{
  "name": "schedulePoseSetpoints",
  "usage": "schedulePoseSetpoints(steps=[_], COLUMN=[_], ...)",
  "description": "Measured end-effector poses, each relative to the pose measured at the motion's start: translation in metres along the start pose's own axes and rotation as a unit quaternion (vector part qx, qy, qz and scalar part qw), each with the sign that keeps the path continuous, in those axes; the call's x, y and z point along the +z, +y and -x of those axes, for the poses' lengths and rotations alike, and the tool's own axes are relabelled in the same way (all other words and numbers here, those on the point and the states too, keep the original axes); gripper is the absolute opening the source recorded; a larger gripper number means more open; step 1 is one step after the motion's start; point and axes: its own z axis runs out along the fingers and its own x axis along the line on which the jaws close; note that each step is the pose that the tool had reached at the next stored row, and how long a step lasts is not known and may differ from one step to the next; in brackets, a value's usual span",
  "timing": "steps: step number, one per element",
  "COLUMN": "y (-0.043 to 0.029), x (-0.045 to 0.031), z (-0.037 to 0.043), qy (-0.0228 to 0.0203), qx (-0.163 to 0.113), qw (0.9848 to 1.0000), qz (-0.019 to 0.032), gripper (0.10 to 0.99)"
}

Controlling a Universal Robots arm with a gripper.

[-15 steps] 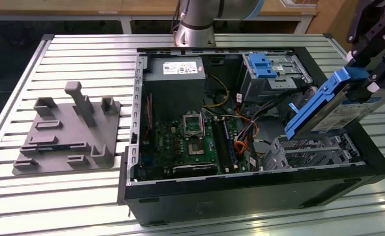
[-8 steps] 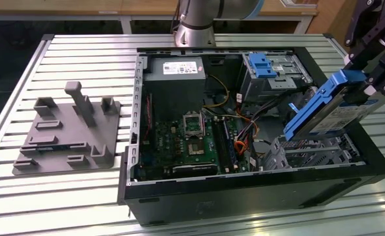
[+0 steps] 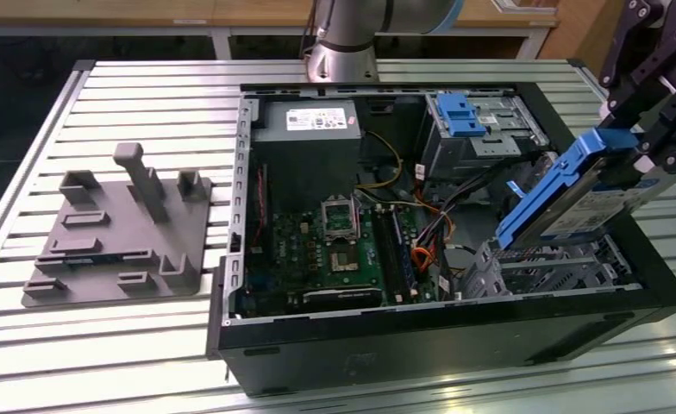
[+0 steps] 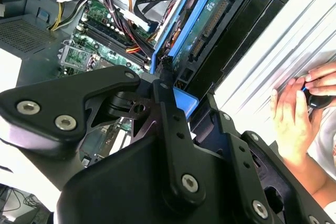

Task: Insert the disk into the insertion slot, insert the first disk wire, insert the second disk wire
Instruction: 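Insert the disk into the insertion slot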

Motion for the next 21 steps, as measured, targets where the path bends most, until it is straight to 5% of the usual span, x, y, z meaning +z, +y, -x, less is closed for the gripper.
schedulePoseSetpoints(steps=[21], y=[-0.0002], x=[0.0110], z=[-0.0030], qy=[0.0000], qx=[0.000], qw=[1.0000], qz=[0.0000], gripper=[0.365])
